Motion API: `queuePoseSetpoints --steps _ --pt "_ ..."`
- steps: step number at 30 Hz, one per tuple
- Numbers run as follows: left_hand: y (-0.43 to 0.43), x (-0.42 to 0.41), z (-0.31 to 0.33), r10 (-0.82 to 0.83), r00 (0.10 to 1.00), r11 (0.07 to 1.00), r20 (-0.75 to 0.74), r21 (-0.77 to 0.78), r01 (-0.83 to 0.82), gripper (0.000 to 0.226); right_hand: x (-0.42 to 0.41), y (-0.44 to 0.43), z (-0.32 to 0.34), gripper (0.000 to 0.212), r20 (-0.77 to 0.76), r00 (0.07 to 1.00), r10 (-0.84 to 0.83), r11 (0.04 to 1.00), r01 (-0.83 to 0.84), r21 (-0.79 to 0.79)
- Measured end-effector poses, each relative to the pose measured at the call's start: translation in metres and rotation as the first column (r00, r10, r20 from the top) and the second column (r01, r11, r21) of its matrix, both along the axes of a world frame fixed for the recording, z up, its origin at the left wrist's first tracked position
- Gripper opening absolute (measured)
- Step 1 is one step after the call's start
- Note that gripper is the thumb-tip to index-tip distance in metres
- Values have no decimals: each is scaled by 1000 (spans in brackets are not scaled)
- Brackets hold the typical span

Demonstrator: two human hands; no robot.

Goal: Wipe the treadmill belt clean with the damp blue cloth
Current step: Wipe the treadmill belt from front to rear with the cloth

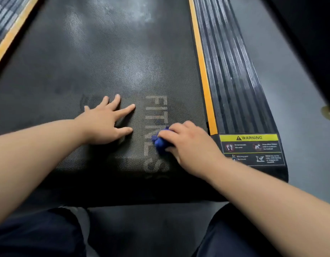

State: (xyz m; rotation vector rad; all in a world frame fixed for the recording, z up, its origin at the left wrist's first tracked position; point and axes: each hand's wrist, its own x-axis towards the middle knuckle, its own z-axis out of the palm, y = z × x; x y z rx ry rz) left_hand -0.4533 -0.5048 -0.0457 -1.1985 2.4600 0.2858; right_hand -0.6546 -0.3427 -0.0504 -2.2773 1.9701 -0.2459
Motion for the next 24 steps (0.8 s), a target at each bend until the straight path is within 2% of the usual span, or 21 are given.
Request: queuePoseSetpoints --steps 2,5,6,12,14,16,20,22,24 --pt "-1 0 2 3 999 1000 33 20 -3 73 -16 -28 4 28 -80 994 -77 997 77 -4" --pt "-1 -1 1 13 995 1000 101 25 -15 72 -45 -66 9 25 -187 936 -298 954 300 -15" --pt "-1 -1 0 14 993 999 116 34 -18 72 -47 -68 10 26 -205 929 -309 949 316 2" --pt "-2 -2 2 20 992 997 129 68 -28 73 -34 -7 17 31 -135 989 -62 992 76 105" --pt "-3 -2 1 21 990 997 138 73 -32 73 -39 -13 21 33 -132 991 -26 990 44 134" --pt "-4 -2 1 23 989 996 143 78 -34 73 -45 -37 18 32 -162 985 -64 990 82 112" --pt "-4 -2 -1 30 990 996 141 77 -41 72 -57 -86 8 28 -102 939 -327 942 332 37" --pt "-6 -2 1 28 989 995 142 88 -41 73 -52 -73 6 28 -43 947 -317 945 320 72" --pt "-7 -2 4 28 991 993 132 108 -43 74 -42 -34 3 28 11 976 -218 974 217 61"
